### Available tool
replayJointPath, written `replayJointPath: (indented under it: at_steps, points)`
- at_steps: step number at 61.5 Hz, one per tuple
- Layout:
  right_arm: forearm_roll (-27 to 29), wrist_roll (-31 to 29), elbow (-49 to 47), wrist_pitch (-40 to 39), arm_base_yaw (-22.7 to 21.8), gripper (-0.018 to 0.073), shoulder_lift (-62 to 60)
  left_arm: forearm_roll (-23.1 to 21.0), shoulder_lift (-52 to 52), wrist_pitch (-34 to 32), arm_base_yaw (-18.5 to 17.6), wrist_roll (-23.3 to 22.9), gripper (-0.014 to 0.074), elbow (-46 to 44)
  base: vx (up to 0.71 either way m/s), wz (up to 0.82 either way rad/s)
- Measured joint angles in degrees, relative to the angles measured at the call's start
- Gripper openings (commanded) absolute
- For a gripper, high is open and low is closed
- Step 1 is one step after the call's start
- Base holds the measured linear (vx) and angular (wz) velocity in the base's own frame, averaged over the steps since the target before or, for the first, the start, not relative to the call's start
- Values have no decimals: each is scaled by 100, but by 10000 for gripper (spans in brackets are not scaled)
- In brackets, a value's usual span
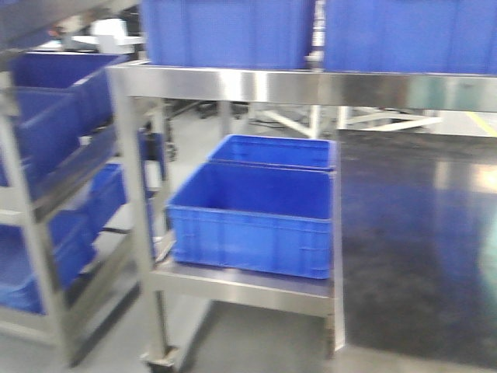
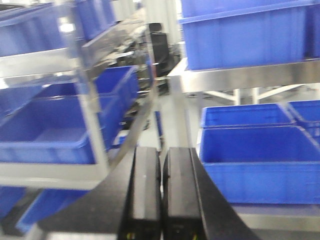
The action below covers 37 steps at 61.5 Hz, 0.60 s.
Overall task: Pick red cube and place on left shelf
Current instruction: 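Drive the base away from the table holding the red cube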
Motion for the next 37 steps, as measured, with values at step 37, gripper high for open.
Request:
replayJointPath:
  at_steps: [37]
  points:
    - [0,0,0,0,0,59,0,0,0,0,0,0,106,0,-19,45]
